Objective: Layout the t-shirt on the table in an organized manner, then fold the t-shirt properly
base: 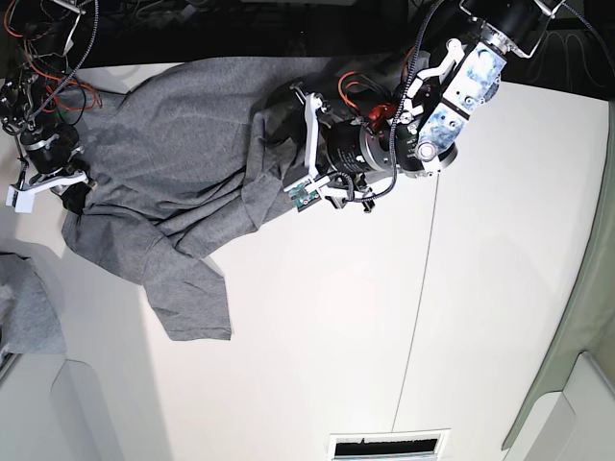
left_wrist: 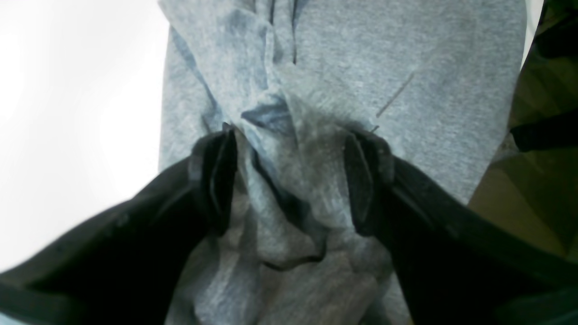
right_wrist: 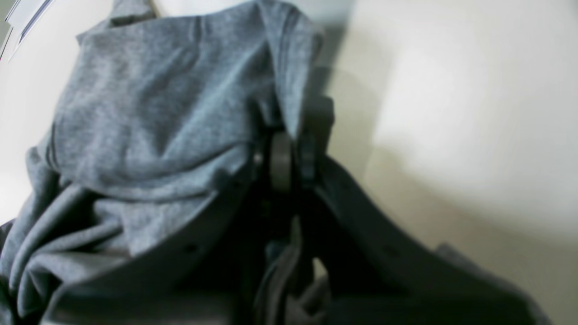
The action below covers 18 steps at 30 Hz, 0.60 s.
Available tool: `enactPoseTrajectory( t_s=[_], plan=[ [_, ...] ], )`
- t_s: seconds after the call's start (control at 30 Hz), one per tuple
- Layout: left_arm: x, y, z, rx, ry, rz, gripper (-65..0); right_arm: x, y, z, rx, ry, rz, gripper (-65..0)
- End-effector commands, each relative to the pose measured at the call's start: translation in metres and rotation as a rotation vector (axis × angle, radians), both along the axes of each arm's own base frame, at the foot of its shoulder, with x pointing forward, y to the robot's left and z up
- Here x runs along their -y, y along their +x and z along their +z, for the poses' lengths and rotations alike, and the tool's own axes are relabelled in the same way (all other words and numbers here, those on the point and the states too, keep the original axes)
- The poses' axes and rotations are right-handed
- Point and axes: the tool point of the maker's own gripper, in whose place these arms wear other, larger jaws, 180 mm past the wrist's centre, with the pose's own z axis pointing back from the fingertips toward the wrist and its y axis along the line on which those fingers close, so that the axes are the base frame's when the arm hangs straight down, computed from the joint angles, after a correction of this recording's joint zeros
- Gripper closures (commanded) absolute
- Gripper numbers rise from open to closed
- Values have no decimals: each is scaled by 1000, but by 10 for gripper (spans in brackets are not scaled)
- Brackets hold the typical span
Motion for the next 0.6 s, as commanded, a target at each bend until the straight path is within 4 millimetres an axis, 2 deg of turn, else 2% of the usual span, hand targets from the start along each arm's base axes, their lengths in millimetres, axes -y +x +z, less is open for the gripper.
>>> enactPoseTrajectory(
  t_s=[0.0,0.1,0.13,0.17,0.27,0.3,0.57],
  plan=[
    [6,3,9,19,-32,-5,-395,5,6,7,8,-20,11,0],
    [11,-6,5,9,-27,-29,-388,5,6,7,8,-19,11,0],
    [13,-9,3,11,-16,-41,-357,5,6,7,8,-19,11,0],
    [14,-12,1,17,-1,-56,-295,5,6,7,8,-19,11,0],
    [15,-15,-4,48,55,-91,-40,5,6,7,8,-19,11,0],
    [14,-12,-4,56,63,-83,0,5,6,7,8,-19,11,0],
    [-1,25,17,71,42,20,0,8,10,15,44,9,-15,0]
  ],
)
